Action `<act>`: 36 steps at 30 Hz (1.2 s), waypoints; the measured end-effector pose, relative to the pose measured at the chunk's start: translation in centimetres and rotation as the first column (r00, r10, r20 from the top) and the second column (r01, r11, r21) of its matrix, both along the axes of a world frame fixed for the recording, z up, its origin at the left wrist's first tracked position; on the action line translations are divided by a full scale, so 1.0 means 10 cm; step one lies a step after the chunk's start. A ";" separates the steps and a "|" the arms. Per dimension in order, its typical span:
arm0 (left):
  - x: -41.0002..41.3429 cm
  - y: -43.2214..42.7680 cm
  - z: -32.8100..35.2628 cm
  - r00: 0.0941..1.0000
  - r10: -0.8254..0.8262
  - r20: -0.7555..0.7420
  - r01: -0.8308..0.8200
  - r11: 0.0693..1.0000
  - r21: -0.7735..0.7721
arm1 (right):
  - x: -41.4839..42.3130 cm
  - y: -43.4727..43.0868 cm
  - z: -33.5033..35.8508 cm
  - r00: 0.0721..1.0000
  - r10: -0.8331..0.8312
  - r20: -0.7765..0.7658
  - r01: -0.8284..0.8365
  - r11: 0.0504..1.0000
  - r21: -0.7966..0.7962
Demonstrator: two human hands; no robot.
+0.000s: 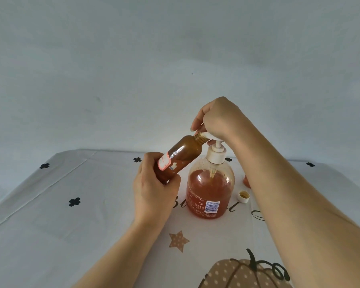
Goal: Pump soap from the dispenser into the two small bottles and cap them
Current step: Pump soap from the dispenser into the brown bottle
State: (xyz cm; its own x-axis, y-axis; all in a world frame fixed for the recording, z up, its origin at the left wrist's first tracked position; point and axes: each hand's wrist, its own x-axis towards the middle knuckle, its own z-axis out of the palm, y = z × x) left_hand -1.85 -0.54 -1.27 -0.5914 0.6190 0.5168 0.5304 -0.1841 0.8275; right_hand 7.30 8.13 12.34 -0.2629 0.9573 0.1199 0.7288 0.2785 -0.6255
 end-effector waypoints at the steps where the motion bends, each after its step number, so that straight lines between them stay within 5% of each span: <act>1: 0.00 0.00 0.00 1.000 0.002 0.007 -0.002 1.000 0.001 | 0.00 0.00 0.01 1.000 0.007 0.016 -0.007 1.000 -0.008; 14: -0.03 0.03 -0.04 0.996 0.085 0.010 -0.085 0.996 -0.034 | 0.03 -0.03 -0.08 1.000 -0.028 0.006 0.028 0.999 -0.022; 22: 0.03 -0.03 0.02 1.000 0.006 -0.010 -0.006 1.000 -0.027 | -0.01 0.04 -0.03 0.990 -0.107 -0.093 0.117 0.988 0.104; 36: 0.03 -0.02 0.03 1.000 -0.010 -0.004 0.010 1.000 -0.030 | -0.02 0.08 -0.04 0.994 -0.068 -0.085 0.074 0.995 0.066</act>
State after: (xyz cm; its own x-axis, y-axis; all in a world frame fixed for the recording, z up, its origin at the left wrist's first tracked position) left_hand -1.59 -0.75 -0.97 -0.5830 0.6398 0.5007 0.5325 -0.1646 0.8303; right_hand 7.07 8.95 11.96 -0.1812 0.9618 0.2050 0.6947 0.2728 -0.6656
